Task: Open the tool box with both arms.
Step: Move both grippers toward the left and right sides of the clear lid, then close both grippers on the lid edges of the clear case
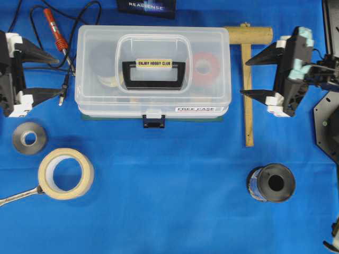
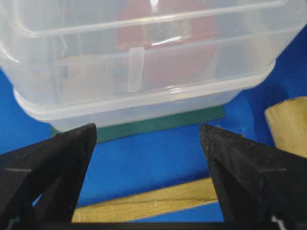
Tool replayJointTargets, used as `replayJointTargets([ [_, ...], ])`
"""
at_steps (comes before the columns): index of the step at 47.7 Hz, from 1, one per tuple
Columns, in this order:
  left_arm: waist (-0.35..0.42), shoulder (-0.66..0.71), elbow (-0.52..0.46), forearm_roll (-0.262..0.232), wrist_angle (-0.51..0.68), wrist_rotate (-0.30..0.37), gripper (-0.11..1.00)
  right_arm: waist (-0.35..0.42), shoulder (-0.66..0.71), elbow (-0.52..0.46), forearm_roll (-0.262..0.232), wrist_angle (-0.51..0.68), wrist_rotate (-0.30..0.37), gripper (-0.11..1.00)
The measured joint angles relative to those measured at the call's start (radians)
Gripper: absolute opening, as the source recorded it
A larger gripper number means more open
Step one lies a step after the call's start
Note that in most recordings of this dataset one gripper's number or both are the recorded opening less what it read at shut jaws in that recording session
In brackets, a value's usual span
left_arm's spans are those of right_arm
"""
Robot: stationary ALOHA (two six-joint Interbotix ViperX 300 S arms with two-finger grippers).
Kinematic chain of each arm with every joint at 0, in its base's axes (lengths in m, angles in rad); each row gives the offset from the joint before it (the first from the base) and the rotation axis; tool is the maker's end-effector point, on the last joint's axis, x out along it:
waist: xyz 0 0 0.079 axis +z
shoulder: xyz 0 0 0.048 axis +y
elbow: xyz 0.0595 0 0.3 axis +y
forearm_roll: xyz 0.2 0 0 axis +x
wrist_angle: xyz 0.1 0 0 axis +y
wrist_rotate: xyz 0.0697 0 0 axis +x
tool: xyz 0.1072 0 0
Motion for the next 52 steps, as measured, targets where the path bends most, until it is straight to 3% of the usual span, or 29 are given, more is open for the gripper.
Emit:
replayJointTargets([
  [19,0.005,0.098,-0.018,0.000,-0.109,0.014,0.88,-0.003,0.110,-0.054,0.000,-0.074,-0.003,0.85],
  [29,0.011,0.110,-0.020,0.002,-0.143,0.055,0.88,-0.003,0.120,-0.060,0.000,-0.075,-0.003,0.85],
  [52,0.012,0.112,-0.020,0.002,-0.153,0.055,0.88,-0.003,0.118,-0.067,-0.003,-0.072,-0.005,0.85],
])
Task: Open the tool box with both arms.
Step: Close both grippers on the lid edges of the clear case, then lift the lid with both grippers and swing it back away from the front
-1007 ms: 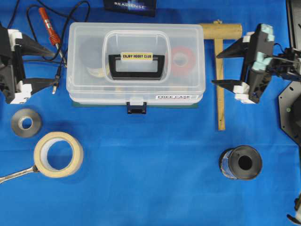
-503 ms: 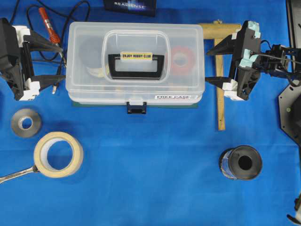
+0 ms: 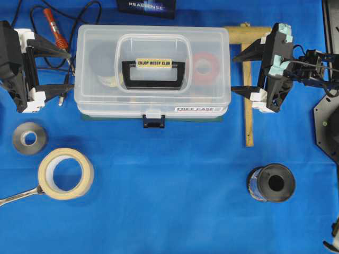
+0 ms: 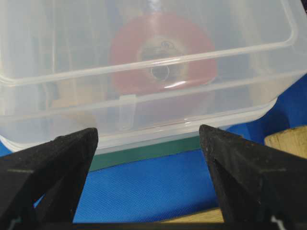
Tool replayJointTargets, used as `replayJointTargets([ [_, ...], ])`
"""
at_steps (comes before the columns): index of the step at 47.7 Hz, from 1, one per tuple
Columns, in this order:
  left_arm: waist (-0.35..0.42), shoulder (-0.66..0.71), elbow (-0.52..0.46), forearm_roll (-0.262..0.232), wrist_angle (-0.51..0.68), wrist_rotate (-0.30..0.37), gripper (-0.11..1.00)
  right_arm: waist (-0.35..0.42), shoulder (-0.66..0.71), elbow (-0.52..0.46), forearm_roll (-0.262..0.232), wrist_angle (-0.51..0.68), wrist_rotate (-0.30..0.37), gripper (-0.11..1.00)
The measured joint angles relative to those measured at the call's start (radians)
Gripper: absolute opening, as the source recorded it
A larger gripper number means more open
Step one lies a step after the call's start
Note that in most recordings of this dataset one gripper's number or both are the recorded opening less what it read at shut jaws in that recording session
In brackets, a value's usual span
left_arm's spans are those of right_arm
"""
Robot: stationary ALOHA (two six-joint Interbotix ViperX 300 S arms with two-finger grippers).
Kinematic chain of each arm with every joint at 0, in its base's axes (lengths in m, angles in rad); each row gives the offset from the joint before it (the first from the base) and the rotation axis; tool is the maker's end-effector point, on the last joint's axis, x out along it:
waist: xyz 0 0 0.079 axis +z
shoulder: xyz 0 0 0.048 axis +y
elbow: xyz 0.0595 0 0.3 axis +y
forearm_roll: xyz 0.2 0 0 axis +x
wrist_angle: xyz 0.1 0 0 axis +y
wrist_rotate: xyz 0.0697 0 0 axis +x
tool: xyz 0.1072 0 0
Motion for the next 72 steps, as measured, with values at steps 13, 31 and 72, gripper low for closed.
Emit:
replayJointTargets([
  [13,0.009,-0.048,0.000,-0.002,0.000,-0.003,0.88,-0.008,-0.057,-0.018,-0.003,0.032,-0.002,0.85],
  [31,0.063,-0.140,-0.002,-0.002,-0.008,-0.003,0.88,-0.021,-0.153,-0.040,-0.008,0.051,-0.002,0.85],
  [72,0.216,-0.133,-0.023,-0.002,-0.135,0.000,0.88,-0.130,-0.166,-0.075,-0.008,0.051,-0.002,0.85],
])
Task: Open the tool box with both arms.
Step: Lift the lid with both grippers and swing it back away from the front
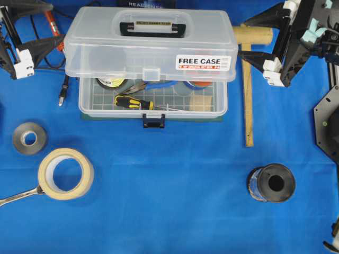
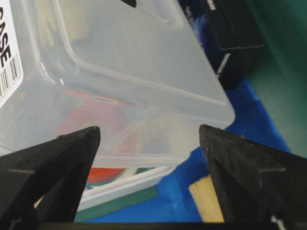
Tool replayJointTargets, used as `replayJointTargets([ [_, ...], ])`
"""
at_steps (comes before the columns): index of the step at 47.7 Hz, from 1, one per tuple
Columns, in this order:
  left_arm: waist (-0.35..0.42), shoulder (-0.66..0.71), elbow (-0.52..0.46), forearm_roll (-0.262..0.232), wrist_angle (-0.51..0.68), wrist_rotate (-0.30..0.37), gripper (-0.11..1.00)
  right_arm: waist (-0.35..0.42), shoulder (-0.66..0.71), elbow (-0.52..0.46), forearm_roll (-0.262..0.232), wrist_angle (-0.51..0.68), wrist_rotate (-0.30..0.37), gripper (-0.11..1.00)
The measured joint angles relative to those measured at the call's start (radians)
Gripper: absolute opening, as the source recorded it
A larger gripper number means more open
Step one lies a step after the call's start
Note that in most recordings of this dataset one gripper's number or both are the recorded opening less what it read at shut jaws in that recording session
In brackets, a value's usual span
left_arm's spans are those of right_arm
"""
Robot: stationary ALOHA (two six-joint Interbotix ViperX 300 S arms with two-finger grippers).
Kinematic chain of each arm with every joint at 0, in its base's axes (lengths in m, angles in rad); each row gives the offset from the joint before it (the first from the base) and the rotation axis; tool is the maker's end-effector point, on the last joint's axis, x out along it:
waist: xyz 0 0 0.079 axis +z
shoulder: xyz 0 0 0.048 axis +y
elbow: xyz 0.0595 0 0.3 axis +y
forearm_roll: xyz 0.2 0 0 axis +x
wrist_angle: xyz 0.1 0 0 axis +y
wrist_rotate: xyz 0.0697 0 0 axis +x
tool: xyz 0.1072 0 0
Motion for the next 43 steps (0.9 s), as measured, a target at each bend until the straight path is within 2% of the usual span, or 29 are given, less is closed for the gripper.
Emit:
replayJointTargets([
  [21,0.051,0.126,-0.041,-0.006,-0.077,0.003,0.88,-0.089,0.028,-0.029,0.000,-0.005,0.008,0.85],
  [43,0.155,0.250,-0.117,-0.006,-0.087,0.005,0.88,-0.189,0.117,-0.095,0.000,-0.008,0.006,0.85],
])
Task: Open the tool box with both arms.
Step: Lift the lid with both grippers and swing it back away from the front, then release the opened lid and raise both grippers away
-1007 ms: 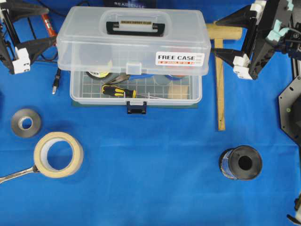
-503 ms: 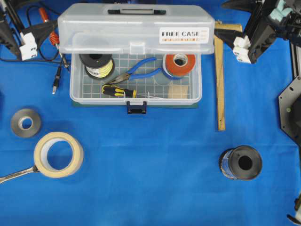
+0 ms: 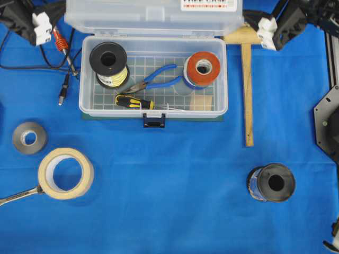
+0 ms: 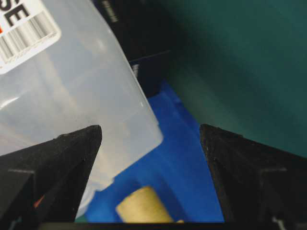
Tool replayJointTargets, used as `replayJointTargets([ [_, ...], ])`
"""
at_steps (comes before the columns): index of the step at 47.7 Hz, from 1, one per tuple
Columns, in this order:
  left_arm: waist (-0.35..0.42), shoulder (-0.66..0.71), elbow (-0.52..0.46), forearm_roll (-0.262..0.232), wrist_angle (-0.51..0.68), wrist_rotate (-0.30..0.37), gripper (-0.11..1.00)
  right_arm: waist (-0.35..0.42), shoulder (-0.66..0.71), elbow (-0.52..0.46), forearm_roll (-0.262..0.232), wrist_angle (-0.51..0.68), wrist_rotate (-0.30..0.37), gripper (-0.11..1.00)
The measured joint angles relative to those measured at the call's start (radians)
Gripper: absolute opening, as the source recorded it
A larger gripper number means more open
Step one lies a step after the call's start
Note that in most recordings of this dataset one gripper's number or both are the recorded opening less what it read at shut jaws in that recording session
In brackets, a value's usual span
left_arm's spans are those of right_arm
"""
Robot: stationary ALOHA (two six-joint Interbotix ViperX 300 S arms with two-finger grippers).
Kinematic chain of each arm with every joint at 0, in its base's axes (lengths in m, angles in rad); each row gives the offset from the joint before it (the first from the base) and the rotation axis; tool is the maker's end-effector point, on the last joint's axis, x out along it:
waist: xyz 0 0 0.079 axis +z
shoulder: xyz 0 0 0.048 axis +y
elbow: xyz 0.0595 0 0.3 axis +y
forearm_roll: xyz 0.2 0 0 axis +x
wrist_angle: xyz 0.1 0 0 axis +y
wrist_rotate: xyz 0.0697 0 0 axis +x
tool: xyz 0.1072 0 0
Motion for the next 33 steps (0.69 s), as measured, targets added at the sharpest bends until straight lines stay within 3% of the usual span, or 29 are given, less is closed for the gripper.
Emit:
replayJointTargets([
  [33,0.118,0.201,-0.121,0.000,0.017,0.002,0.88,-0.129,0.178,-0.104,0.000,0.000,-0.003,0.85],
])
